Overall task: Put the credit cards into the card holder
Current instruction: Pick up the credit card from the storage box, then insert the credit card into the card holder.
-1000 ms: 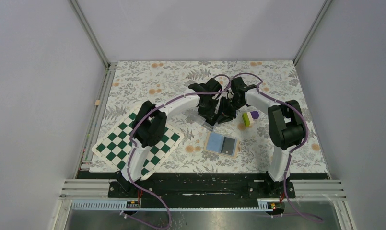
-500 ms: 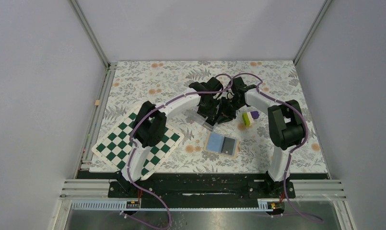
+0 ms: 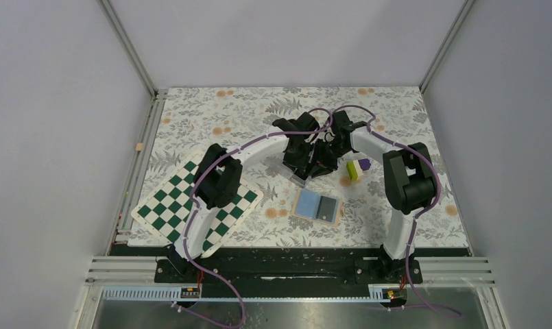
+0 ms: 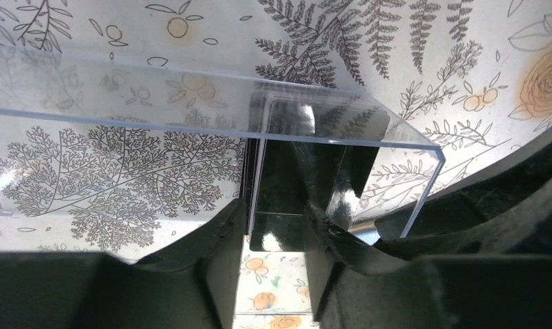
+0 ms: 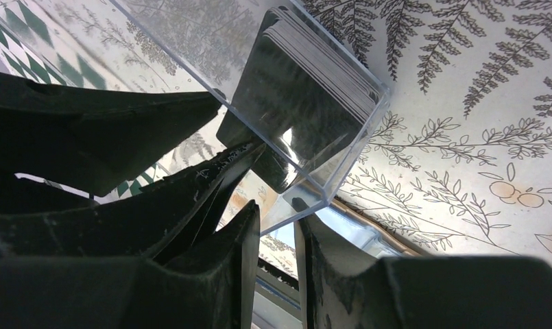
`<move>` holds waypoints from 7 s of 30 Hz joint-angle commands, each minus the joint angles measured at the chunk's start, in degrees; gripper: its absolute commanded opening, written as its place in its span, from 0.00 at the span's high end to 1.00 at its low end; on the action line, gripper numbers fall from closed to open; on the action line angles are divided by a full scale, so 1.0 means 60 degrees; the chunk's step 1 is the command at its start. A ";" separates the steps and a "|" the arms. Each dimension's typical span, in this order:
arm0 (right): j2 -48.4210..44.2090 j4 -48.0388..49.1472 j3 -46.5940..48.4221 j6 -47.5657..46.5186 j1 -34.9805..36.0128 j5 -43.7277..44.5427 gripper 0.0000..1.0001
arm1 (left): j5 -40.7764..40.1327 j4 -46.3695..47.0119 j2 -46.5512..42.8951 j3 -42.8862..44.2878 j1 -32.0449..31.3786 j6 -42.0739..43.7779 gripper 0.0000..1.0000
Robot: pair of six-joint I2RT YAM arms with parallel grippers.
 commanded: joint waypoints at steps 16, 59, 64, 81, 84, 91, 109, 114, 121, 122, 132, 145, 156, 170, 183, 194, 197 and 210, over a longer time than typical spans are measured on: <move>0.0043 -0.0032 -0.0122 -0.0155 0.0103 -0.0208 0.69 | 0.0486 0.0547 -0.0689 -0.0026 -0.0097 -0.0137 0.91; -0.0082 -0.0034 -0.0209 -0.0179 0.0103 -0.0166 0.69 | 0.3583 0.3066 -0.2332 -0.2532 0.0512 -0.0938 0.80; -0.0192 -0.0066 -0.0225 -0.0193 0.0102 -0.0155 0.69 | 0.3649 0.3115 -0.2255 -0.2699 0.0566 -0.0986 0.80; -0.0801 -0.0434 -0.0039 -0.0294 0.0092 0.0081 0.69 | 0.3078 0.2661 -0.1766 -0.2546 0.0561 -0.0818 0.96; -0.0934 -0.0435 -0.0007 -0.0303 0.0087 0.0101 0.68 | 0.2957 0.2495 -0.1663 -0.2459 0.0557 -0.0719 0.96; -0.1684 -0.0799 0.0244 -0.0370 0.0024 0.0326 0.65 | 0.2803 0.2428 -0.1742 -0.2406 0.0565 -0.0743 1.00; -0.4944 0.0530 -0.1277 0.0124 -0.1189 -0.0938 0.36 | 0.2265 0.4212 -0.5484 -0.4275 0.1257 -0.2201 1.00; -0.5388 0.1939 -0.2051 0.0745 -0.1284 -0.2603 0.37 | 0.4194 0.6409 -0.6693 -0.6042 0.1662 -0.3498 1.00; -0.5522 0.6385 -0.3812 0.3672 -0.1292 -0.4587 0.47 | 0.5520 0.9195 -0.7928 -0.8062 0.1747 -0.5363 1.00; -0.5457 0.7209 -0.4051 0.4089 -0.1288 -0.4776 0.49 | 0.5592 0.9438 -0.8031 -0.8178 0.1749 -0.5540 1.00; -0.5187 0.9590 -0.4721 0.5663 -0.1278 -0.5406 0.53 | 0.6010 1.0556 -0.8206 -0.8740 0.1743 -0.6297 1.00; -0.5172 1.1833 -0.5429 0.7014 -0.1270 -0.5767 1.00 | 0.5854 1.0481 -0.8268 -0.9127 0.1842 -0.6261 0.71; -0.7522 0.5025 -0.6585 0.2084 -0.1409 -0.3590 1.00 | 0.4389 0.8546 -0.8774 -1.1086 0.1762 -0.5646 0.47; -0.7099 0.4968 -0.8076 0.0932 -0.1654 -0.1169 1.00 | 0.3570 0.9179 -0.6520 -1.1694 0.0566 -0.5914 0.58; -0.5689 0.7012 -0.8401 0.1233 -0.1672 -0.0473 1.00 | 0.3352 0.9175 -0.5495 -1.1324 0.0495 -0.5759 0.74; -0.5008 0.8500 -0.8790 0.2197 -0.1669 -0.1251 1.00 | 0.3442 0.9197 -0.5040 -1.1159 0.0275 -0.5781 0.85; -0.4912 0.8648 -0.8860 0.2310 -0.1671 -0.1424 1.00 | 0.3451 0.9191 -0.4979 -1.1052 0.0203 -0.5790 0.87; -0.4415 0.9195 -0.9215 0.2606 -0.1476 -0.1865 1.00 | 0.3512 0.9177 -0.4893 -1.0961 0.0062 -0.5813 0.93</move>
